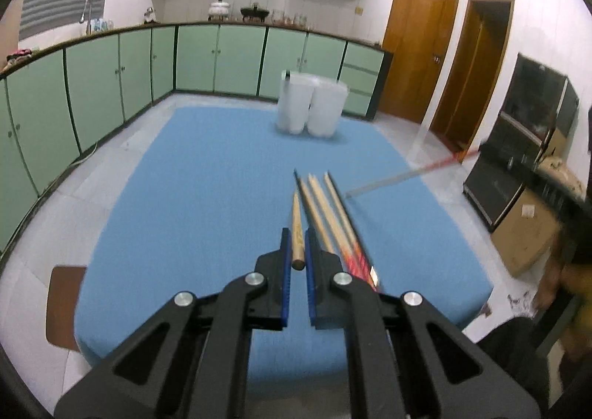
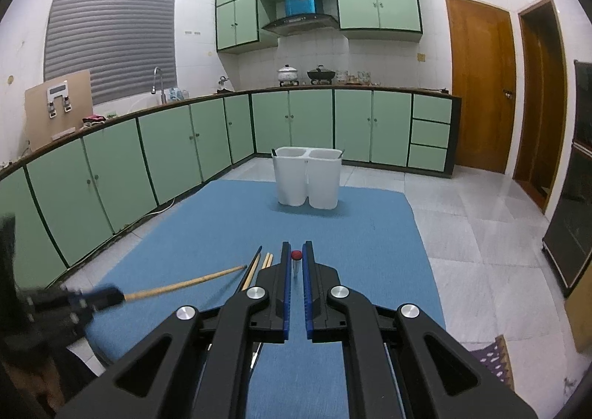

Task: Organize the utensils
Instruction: 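Carry both chopsticks to the white holder and drop them in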

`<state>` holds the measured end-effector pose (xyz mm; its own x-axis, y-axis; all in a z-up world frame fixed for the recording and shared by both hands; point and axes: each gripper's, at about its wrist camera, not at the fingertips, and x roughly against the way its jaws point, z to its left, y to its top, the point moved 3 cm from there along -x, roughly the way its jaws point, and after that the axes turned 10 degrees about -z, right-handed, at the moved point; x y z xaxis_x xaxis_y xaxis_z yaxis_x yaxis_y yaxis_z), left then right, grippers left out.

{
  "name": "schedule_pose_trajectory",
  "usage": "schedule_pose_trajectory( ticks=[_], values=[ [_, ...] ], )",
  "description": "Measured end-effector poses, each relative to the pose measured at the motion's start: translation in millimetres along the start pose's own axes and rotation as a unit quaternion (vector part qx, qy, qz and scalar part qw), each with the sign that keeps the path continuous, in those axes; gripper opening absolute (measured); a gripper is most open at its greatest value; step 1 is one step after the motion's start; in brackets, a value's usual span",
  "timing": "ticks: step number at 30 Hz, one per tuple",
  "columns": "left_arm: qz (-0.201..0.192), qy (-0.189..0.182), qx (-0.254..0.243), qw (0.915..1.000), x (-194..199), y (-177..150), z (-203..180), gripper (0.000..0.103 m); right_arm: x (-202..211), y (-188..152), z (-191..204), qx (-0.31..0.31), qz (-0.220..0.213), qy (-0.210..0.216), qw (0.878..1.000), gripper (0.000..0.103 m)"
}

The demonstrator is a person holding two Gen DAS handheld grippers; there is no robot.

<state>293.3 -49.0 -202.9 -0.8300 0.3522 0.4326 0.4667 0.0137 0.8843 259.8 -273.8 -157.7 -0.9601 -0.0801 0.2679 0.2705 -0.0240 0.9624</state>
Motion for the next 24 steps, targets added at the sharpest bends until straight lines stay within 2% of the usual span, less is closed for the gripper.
schedule_pose_trajectory(
  ticks=[9, 15, 24],
  values=[
    [-0.038, -0.011, -0.009, 0.9992, -12, 65, -3, 0.006, -21, 24, 3, 0.027, 0.004, 0.01, 1.0, 0.006],
    [-0.039, -0.022, -0.011, 0.9989, -33, 99, -3, 0.006, -46, 45, 0, 0.032, 0.024, 0.024, 0.999, 0.006],
    [-0.027, -0.032, -0.023, 0.9989, -65, 135, 0, 0.006, -83, 74, -3, 0.04, 0.061, 0.05, 0.996, 0.006]
  ],
)
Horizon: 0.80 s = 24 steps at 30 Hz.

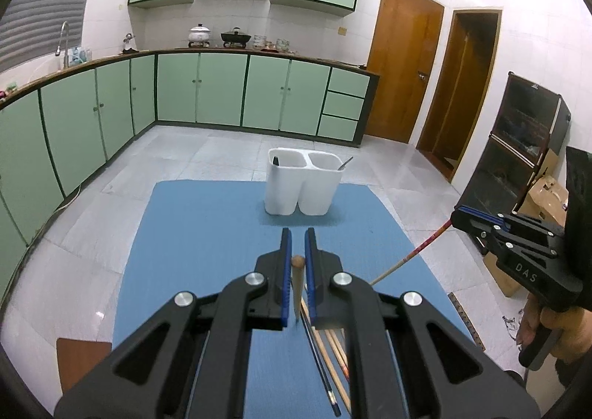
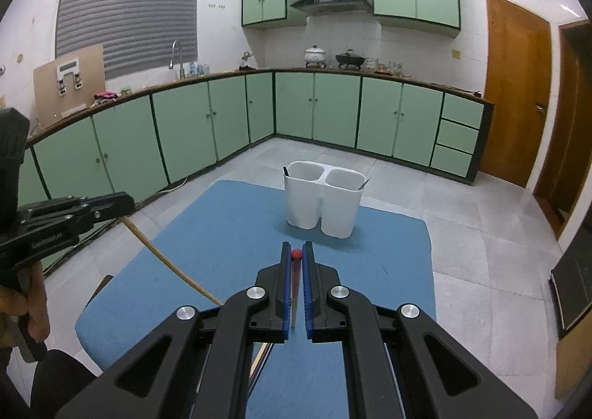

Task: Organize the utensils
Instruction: 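Carry both chopsticks to the white holder and drop them in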

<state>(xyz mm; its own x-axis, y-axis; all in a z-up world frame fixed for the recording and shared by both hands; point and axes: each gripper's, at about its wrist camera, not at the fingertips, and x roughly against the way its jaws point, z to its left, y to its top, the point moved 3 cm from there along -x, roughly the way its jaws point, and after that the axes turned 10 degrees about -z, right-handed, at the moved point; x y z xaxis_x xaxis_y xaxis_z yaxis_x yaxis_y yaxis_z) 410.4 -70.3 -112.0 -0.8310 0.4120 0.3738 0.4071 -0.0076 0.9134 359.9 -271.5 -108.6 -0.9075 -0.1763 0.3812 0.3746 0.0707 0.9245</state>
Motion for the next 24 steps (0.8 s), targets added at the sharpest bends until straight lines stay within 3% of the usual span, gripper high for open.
schedule_pose_trajectory(
  ticks=[11, 24],
  values=[
    [-0.006, -0.002, -0.014, 0.9999, -24, 45, 1, 0.006, -16, 48, 0, 0.019, -0.003, 0.01, 1.0, 0.006],
    [-0.097, -0.001, -0.027, 0.9949, -65, 181, -25, 0.006, -61, 175, -44, -0.008, -0.057, -0.013, 0.998, 0.006]
  ],
)
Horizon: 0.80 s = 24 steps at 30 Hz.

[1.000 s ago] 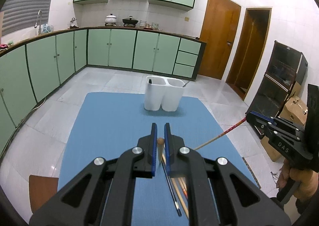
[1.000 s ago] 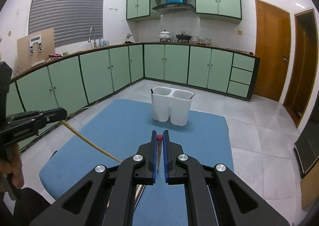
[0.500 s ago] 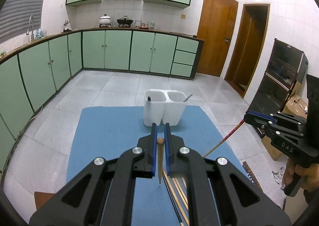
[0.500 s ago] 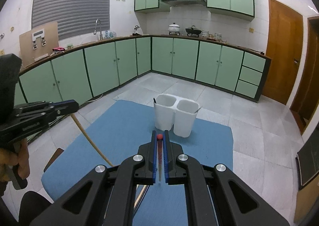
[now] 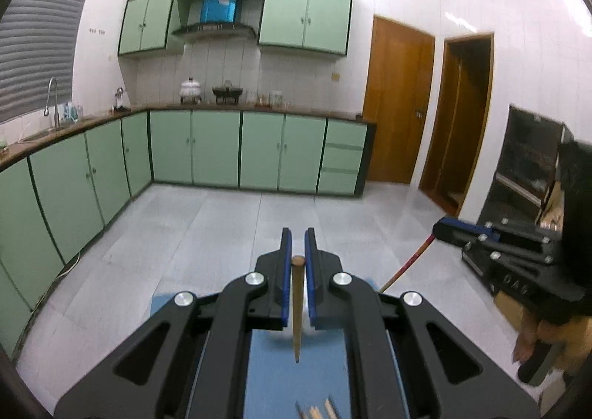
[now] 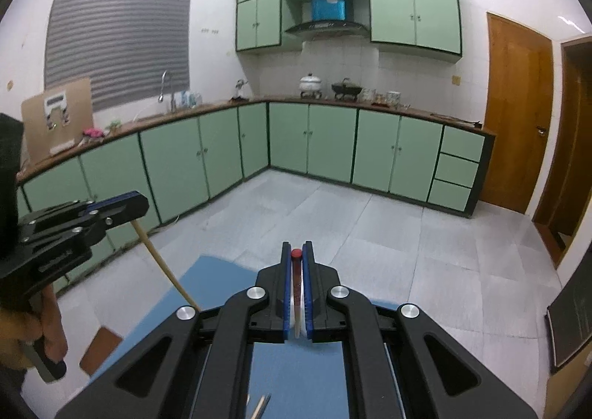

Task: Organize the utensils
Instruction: 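Carry both chopsticks to the white holder and drop them in, then return both open tools to the remaining chopsticks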

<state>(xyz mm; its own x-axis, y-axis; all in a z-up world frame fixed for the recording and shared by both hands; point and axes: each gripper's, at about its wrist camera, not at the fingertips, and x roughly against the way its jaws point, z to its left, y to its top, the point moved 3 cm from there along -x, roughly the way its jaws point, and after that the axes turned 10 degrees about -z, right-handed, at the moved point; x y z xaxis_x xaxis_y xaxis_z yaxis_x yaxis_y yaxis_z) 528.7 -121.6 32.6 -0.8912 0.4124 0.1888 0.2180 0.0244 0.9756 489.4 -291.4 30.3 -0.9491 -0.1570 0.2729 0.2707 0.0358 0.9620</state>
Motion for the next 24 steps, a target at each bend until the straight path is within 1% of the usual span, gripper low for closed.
schedule_pose_trajectory(
  ticks=[2, 4, 8, 10, 13, 16, 20, 21, 22, 23, 24],
  values=[
    [-0.022, 0.003, 0.002, 0.9998, -14, 18, -4, 0.006, -12, 10, -6, 0.003, -0.008, -0.005, 1.0, 0.006],
    [-0.034, 0.006, 0.0, 0.9994, -30, 28, -7, 0.006, -27, 14, -12, 0.006, -0.009, -0.011, 1.0, 0.006],
    [-0.048, 0.021, -0.017, 0.9985, -68, 28, -12, 0.006, -64, 2, -28, 0.012, -0.003, -0.027, 1.0, 0.006],
    [-0.051, 0.029, -0.028, 0.9979, -90, 20, -12, 0.006, -83, -11, -36, 0.01, 0.004, -0.032, 0.999, 0.006],
    [-0.044, 0.033, -0.029, 0.9981, -122, -1, -8, 0.006, -103, -29, -44, 0.002, 0.015, -0.029, 0.999, 0.006],
    [-0.029, 0.032, -0.024, 0.9988, -139, -24, -3, 0.006, -120, -55, -50, -0.001, 0.032, -0.027, 0.999, 0.006],
    [-0.006, 0.035, -0.028, 0.999, -150, -54, 3, 0.006, -131, -77, -53, -0.003, 0.049, -0.018, 0.999, 0.006],
    [0.0, 0.035, -0.028, 0.999, -149, -61, 4, 0.007, -129, -79, -53, -0.005, 0.048, -0.019, 0.999, 0.008],
    [0.002, 0.037, -0.028, 0.9989, -145, -64, 7, 0.009, -124, -82, -54, -0.009, 0.044, -0.019, 0.999, 0.017],
    [0.003, 0.038, -0.028, 0.9989, -141, -66, 8, 0.012, -119, -81, -54, -0.013, 0.039, -0.019, 0.999, 0.023],
    [0.003, 0.034, -0.025, 0.9991, -132, -68, 9, 0.024, -112, -80, -54, -0.015, 0.032, -0.02, 0.999, 0.028]
  ],
)
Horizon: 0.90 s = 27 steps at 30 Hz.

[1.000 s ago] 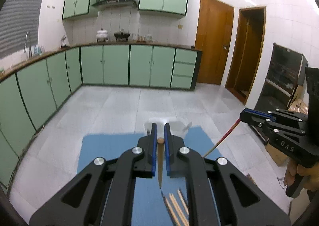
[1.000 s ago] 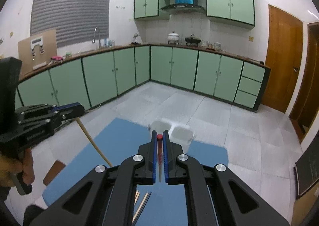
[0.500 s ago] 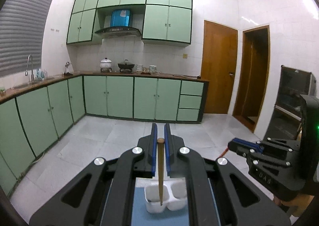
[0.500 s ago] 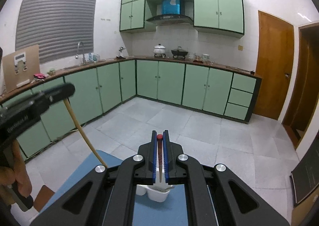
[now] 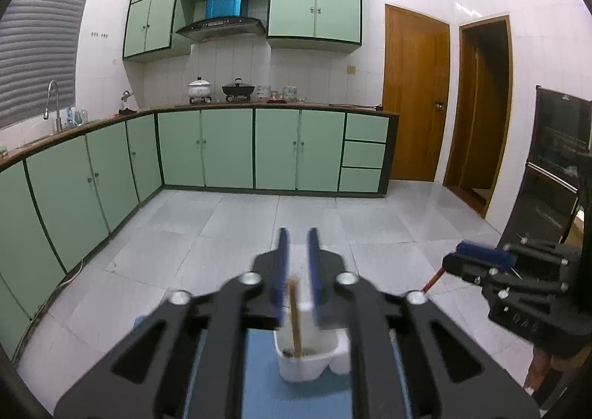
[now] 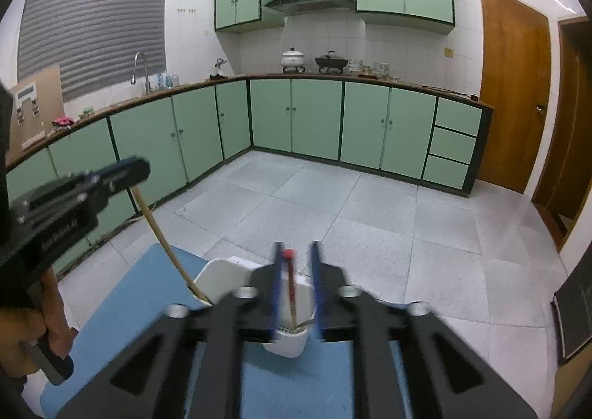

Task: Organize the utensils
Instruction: 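Return both open tools to the remaining chopsticks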

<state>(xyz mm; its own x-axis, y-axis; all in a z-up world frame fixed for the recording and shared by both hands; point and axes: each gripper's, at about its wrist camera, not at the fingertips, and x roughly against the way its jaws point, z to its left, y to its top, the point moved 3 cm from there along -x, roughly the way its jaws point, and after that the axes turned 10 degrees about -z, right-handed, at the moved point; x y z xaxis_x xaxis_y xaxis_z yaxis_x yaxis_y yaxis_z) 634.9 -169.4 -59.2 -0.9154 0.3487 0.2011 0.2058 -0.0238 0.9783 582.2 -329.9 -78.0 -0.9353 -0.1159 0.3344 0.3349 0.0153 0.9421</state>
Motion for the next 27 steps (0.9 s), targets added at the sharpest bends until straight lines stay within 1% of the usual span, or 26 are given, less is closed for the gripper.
schedule_pose_trajectory(
  ticks=[1, 2, 4, 5, 6, 7, 8, 9, 10, 12, 13, 14, 16, 17, 19, 20, 22, 23, 24, 27],
  values=[
    [-0.001, 0.001, -0.002, 1.0, 6, -1, 2, 0.037, 8, 0, 0, 0.0, -0.006, 0.0, 1.0, 0.028],
    [-0.003, 0.002, -0.007, 1.0, 16, -1, 3, 0.041, 20, 1, 0, 0.001, -0.015, 0.003, 1.0, 0.028],
    [-0.01, 0.003, -0.028, 0.9996, 43, -2, 4, 0.043, 44, -1, 2, 0.002, -0.032, 0.003, 0.999, 0.028],
    [-0.013, 0.001, -0.025, 0.9996, 60, -4, 7, 0.045, 62, -6, 2, 0.001, -0.042, 0.004, 0.999, 0.029],
    [-0.012, 0.002, -0.019, 0.9997, 74, -6, 10, 0.055, 76, -12, 2, 0.0, -0.047, 0.003, 0.999, 0.031],
    [-0.01, 0.004, -0.012, 0.9999, 90, -11, 15, 0.062, 95, -24, 5, -0.006, -0.051, 0.006, 0.999, 0.032],
    [-0.008, 0.005, -0.007, 0.9999, 108, -18, 19, 0.063, 105, -32, 6, -0.01, -0.052, 0.007, 0.999, 0.033],
    [-0.004, 0.009, -0.005, 0.9999, 120, -25, 22, 0.067, 123, -49, 10, -0.014, -0.05, 0.008, 0.999, 0.036],
    [-0.001, 0.011, -0.004, 0.9999, 134, -34, 23, 0.072, 133, -62, 14, -0.015, -0.047, 0.009, 0.999, 0.037],
    [0.015, 0.015, -0.004, 0.9998, 168, -62, 24, 0.079, 161, -105, 29, -0.014, -0.033, 0.012, 0.999, 0.038],
    [0.027, 0.016, 0.0, 0.9995, 185, -80, 24, 0.081, 169, -118, 34, -0.013, -0.029, 0.01, 0.999, 0.039],
    [0.04, 0.012, 0.005, 0.9991, 200, -98, 22, 0.082, 182, -145, 45, -0.014, -0.016, 0.013, 1.0, 0.04],
    [0.062, 0.01, 0.005, 0.998, 224, -133, 16, 0.084, 197, -178, 58, -0.026, 0.006, 0.019, 0.999, 0.04],
    [0.077, 0.01, 0.004, 0.997, 240, -157, 11, 0.084, 206, -203, 67, -0.037, 0.023, 0.022, 0.999, 0.04],
    [0.097, 0.011, 0.023, 0.995, 258, -189, 10, 0.084, 217, -237, 81, -0.046, 0.044, 0.021, 0.998, 0.04],
    [0.109, 0.008, 0.032, 0.9935, 269, -210, 7, 0.084, 220, -250, 86, -0.055, 0.052, 0.02, 0.997, 0.04],
    [0.124, 0.009, 0.031, 0.9917, 278, -237, -1, 0.084, 223, -284, 100, -0.073, 0.077, 0.023, 0.994, 0.04],
    [0.137, 0.008, 0.033, 0.99, 284, -253, -5, 0.084, 222, -294, 103, -0.074, 0.081, 0.02, 0.994, 0.04],
    [0.142, 0.007, 0.034, 0.9893, 287, -262, -10, 0.084, 220, -301, 107, -0.075, 0.085, 0.02, 0.993, 0.04],
    [0.14, 0.014, 0.026, 0.9897, 298, -278, -12, 0.084, 213, -318, 116, -0.077, 0.098, 0.021, 0.992, 0.04]
  ],
)
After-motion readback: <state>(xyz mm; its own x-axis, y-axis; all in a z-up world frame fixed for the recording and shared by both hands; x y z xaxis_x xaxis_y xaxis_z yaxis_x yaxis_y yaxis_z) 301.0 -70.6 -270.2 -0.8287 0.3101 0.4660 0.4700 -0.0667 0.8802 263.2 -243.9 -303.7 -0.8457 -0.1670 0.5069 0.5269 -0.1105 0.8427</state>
